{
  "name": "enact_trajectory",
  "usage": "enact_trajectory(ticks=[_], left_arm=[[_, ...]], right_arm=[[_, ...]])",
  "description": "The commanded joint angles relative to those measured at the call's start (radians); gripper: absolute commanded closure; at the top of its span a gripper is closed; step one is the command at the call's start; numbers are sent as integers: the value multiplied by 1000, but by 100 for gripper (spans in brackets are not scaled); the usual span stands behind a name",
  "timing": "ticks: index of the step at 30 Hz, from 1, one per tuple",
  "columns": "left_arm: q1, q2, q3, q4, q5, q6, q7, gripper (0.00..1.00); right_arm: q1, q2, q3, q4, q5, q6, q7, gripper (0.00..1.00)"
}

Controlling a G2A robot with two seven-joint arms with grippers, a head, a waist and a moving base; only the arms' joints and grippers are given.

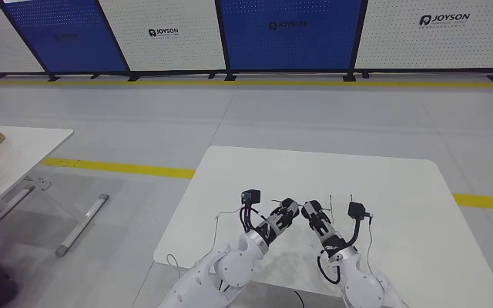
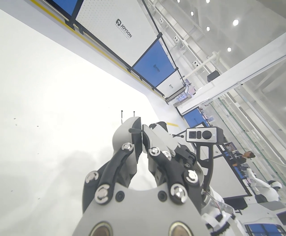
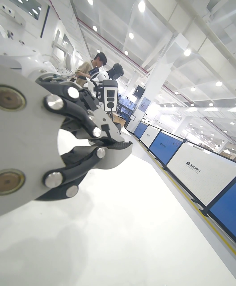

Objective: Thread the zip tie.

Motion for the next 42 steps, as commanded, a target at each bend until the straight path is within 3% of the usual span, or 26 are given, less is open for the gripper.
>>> enact_trajectory(ticks=[1,10,17,18,19,20,24,32,38,42], left_arm=[[2,0,-2,-2,-4,-10,-4,100],[12,2,-17,-13,-16,-34,-24,100],[12,0,-22,-10,-9,-17,-8,100],[10,-1,-21,-9,-8,-14,-6,100],[9,-2,-19,-7,-7,-11,-5,100],[8,-2,-18,-6,-7,-10,-4,100],[3,-5,-16,-3,-8,0,4,100],[1,-9,-16,4,-12,3,12,100],[6,-10,-19,4,-10,-1,14,100],[12,-10,-18,0,2,-8,10,100]], right_arm=[[1,0,1,-1,-1,2,2,100],[8,2,2,-1,23,-8,46,100],[7,3,12,1,58,-3,45,100],[6,3,14,1,65,-4,44,96],[5,4,16,0,72,-6,44,80],[4,4,18,0,74,-7,43,75],[1,5,20,-3,71,-11,39,70],[-7,6,18,-4,62,-22,30,75],[-18,8,26,-10,68,-34,13,84],[-21,8,27,-12,66,-35,10,96]])
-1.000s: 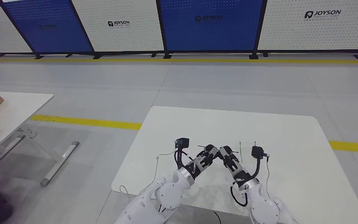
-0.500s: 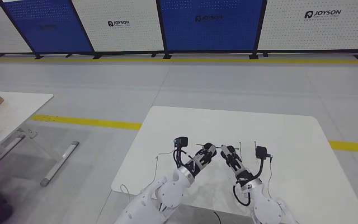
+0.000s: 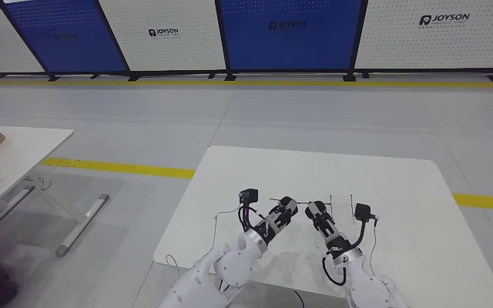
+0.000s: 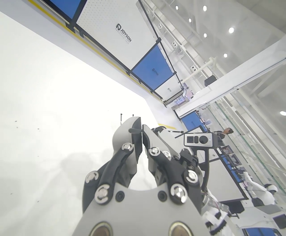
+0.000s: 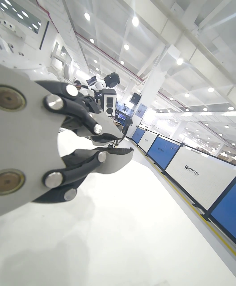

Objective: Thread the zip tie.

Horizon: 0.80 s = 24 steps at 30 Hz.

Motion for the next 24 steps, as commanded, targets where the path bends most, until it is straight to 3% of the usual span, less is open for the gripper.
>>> enact_trajectory(ticks=[1,24], left_arm=[[2,0,0,0,5,-2,-1,100],[16,1,-8,-11,24,-35,-21,100]], right_arm=[[-1,0,0,0,0,-1,-1,100],[10,3,-16,0,-55,7,11,100]])
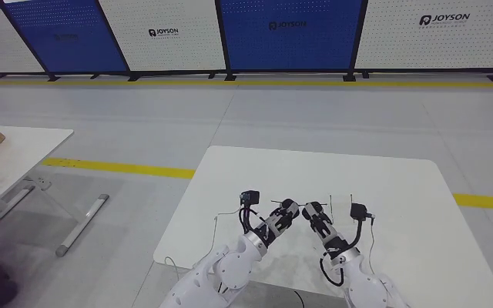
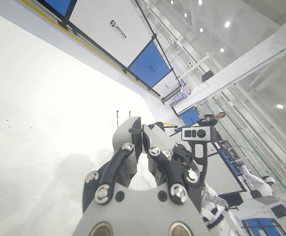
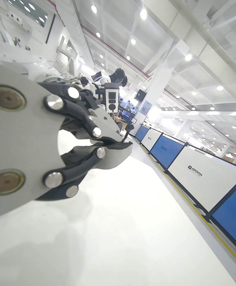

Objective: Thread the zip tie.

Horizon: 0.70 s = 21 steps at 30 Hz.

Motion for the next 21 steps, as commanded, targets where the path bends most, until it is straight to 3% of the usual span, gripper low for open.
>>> enact_trajectory(ticks=[1,21], left_arm=[[0,0,1,0,2,0,-3,100],[-8,-5,0,5,3,15,1,100]], right_arm=[[2,0,-2,-1,-10,5,0,100],[21,-1,-17,11,-35,26,-1,100]])
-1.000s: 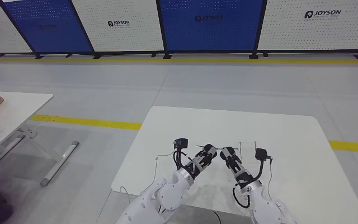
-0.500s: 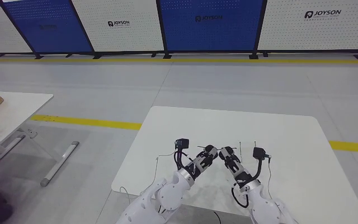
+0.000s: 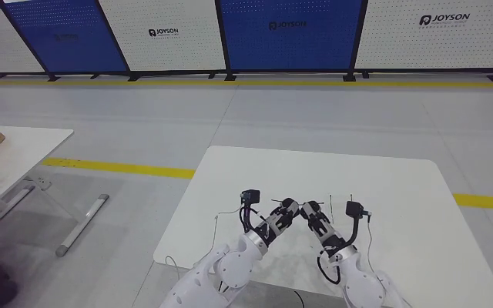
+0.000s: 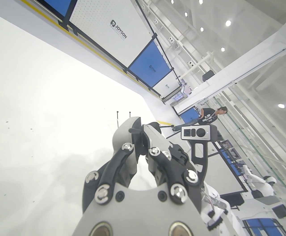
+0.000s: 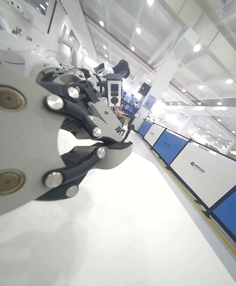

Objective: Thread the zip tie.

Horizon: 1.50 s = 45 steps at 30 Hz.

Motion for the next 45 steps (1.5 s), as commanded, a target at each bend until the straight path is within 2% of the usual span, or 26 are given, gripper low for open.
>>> enact_trajectory(ticks=[1,3,11,21,25,28,29,37,45], left_arm=[[-1,-1,1,1,-1,3,0,100],[-2,-1,1,2,-1,6,0,88],[-4,-4,1,5,-2,13,3,73],[0,-5,-9,2,-12,11,13,75],[0,-6,-13,0,-16,11,14,80],[0,-6,-15,-3,-16,12,13,89],[0,-6,-15,-4,-15,12,13,100],[1,-6,-12,-8,-5,10,-2,100],[7,-5,-17,-14,-9,-10,-11,100]], right_arm=[[0,0,1,-1,0,1,-1,100],[0,0,1,-2,-1,2,-2,100],[0,1,2,-4,-4,11,-7,100],[0,2,21,6,2,31,-28,100],[-2,2,23,4,-1,33,-29,100],[-3,3,23,1,-4,33,-31,100],[-4,3,24,0,-4,32,-31,100],[-6,3,22,-6,-8,30,-30,100],[1,3,15,3,-11,28,-1,100]])
